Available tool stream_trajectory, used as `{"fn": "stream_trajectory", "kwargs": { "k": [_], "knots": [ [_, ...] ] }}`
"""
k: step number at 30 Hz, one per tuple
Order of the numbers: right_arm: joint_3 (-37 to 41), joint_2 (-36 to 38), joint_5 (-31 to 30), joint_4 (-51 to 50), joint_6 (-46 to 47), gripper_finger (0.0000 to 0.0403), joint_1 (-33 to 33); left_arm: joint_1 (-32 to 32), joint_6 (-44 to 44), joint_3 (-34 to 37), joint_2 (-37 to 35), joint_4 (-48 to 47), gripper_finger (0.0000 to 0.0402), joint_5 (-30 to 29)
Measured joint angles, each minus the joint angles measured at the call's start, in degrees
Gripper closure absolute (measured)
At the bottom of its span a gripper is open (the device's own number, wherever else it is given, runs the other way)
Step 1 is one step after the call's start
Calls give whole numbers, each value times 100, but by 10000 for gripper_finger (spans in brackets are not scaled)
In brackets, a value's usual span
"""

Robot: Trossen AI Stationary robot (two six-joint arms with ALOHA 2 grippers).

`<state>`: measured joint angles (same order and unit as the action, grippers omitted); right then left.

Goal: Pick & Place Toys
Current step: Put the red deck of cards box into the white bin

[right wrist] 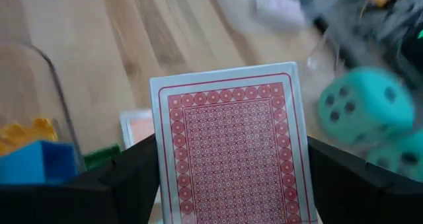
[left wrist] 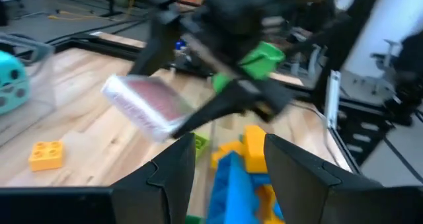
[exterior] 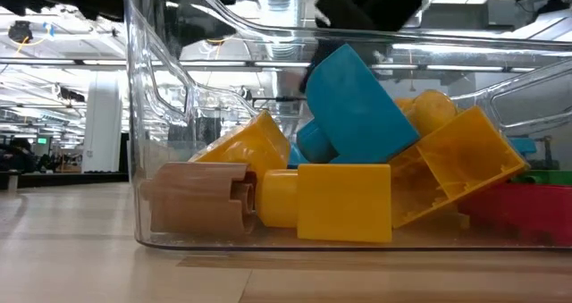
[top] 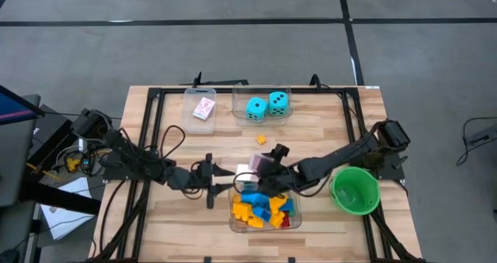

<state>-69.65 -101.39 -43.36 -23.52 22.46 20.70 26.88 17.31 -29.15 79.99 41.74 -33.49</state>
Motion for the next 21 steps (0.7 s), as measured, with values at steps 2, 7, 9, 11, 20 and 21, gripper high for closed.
{"fn": "stream_trajectory", "kwargs": {
  "k": [2, 7, 9, 11, 20, 21],
  "knots": [
    [-163, -20, -163, 7, -249, 93, 107, -130, 83, 0, 0, -7, 225, -4],
    [-458, -19, -644, 31, -644, 93, 380, -286, 119, 0, 0, -7, 225, -5],
    [-506, -23, -852, -3, -749, 92, 469, -287, 120, 0, 0, 5, 225, -3],
    [-568, -21, -942, 7, -861, 92, 514, -288, 120, 0, 1, 96, 225, 0],
    [-755, -21, -1124, 3, -1181, 92, 375, -567, 872, 0, 2, 1167, 225, 26],
    [-771, -21, -1127, 2, -1241, 92, 377, -628, 1023, 0, 4, 1175, 225, 26]
  ]
}}
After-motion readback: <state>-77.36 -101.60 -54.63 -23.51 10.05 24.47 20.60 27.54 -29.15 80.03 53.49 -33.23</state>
